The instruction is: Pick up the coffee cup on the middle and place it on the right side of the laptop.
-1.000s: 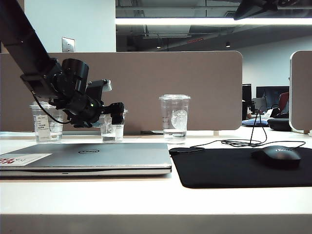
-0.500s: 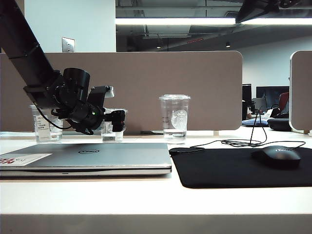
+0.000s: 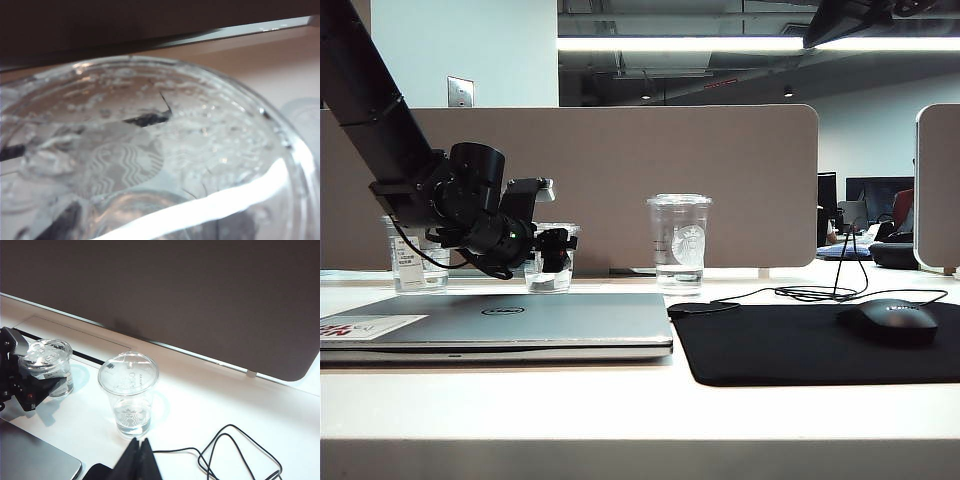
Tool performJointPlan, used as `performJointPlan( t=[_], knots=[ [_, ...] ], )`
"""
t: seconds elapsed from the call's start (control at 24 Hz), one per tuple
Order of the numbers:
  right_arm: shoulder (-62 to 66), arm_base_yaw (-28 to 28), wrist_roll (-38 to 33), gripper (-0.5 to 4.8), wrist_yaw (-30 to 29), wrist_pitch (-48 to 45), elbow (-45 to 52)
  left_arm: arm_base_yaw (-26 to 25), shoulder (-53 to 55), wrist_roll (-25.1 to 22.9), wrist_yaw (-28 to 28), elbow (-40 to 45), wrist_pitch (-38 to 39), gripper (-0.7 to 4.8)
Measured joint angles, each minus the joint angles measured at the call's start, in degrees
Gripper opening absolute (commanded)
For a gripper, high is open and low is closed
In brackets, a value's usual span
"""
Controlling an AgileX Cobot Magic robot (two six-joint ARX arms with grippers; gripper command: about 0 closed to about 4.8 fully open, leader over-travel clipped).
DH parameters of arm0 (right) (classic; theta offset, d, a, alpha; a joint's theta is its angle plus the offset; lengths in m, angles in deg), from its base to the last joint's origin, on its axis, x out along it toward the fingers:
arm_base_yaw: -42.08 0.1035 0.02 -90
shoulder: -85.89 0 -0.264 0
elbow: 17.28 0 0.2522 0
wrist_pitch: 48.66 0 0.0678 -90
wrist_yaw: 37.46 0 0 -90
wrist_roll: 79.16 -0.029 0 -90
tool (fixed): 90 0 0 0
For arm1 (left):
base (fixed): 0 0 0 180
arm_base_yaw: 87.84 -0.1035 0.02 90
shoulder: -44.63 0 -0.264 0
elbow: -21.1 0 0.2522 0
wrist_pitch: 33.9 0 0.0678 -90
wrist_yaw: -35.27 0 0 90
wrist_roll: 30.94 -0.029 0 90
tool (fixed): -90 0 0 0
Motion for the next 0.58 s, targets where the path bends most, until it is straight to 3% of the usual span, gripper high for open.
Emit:
performJointPlan(
  t=[0.46,0.58],
  knots=[
    [0.0,0.0,0.0,-0.05,0.2,0.0,0.0,0.0,-2.3,0.0,0.3,0.1,3.5,3.04],
    [0.0,0.0,0.0,-0.05,0.2,0.0,0.0,0.0,-5.2,0.0,3.0,0.1,5.4,3.04]
  ],
)
